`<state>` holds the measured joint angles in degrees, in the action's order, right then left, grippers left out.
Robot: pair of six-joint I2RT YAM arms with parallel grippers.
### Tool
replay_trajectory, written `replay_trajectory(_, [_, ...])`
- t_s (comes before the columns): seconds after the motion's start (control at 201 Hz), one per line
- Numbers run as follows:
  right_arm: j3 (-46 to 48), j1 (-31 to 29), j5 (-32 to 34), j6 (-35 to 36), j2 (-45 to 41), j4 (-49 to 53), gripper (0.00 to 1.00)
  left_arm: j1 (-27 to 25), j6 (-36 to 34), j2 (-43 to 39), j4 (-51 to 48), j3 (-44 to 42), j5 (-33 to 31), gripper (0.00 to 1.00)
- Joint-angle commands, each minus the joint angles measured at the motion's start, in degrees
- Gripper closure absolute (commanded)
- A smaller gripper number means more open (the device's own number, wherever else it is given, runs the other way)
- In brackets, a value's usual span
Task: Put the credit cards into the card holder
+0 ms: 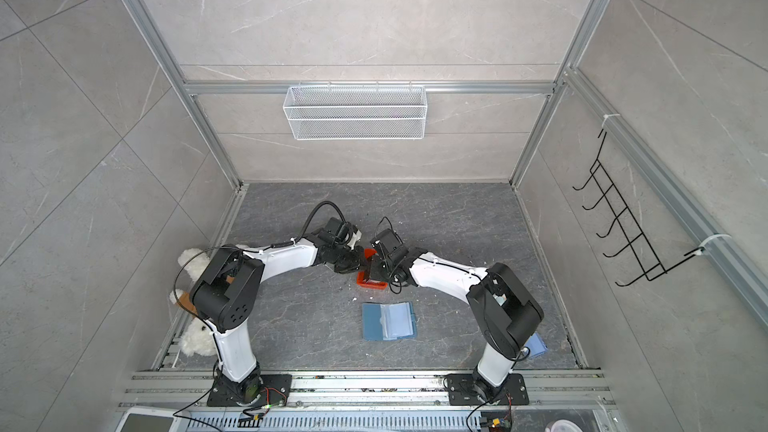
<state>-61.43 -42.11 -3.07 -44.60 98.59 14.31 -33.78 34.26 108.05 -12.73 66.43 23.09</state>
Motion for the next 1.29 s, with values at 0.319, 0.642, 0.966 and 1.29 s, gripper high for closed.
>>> replay_trajectory(0.319, [3.6,-0.2,2.1,-0.8,-6.0,-3.0,1.00,-0.9,0.5,-8.9,-1.3,-3.1,-0.7,0.82])
replay_trajectory(0.642, [10.1,0.6,-0.8,3.4,-20.6,-4.2,1.00,-1.7,6.1,-25.9,9.4,-14.5,2.7,0.78])
replay_trajectory(0.966, [17.4,7.6,-14.6,4.0,-35.6,-7.3,1.00,-2.6,12.4,-39.9,22.6,-26.3,8.0,0.78])
replay_trajectory(1.29, [25.6,17.1,-32.8,-4.8,-47.8,-18.1,1.00,-4.5,22.6,-41.0,44.2,-32.0,12.1,0.77])
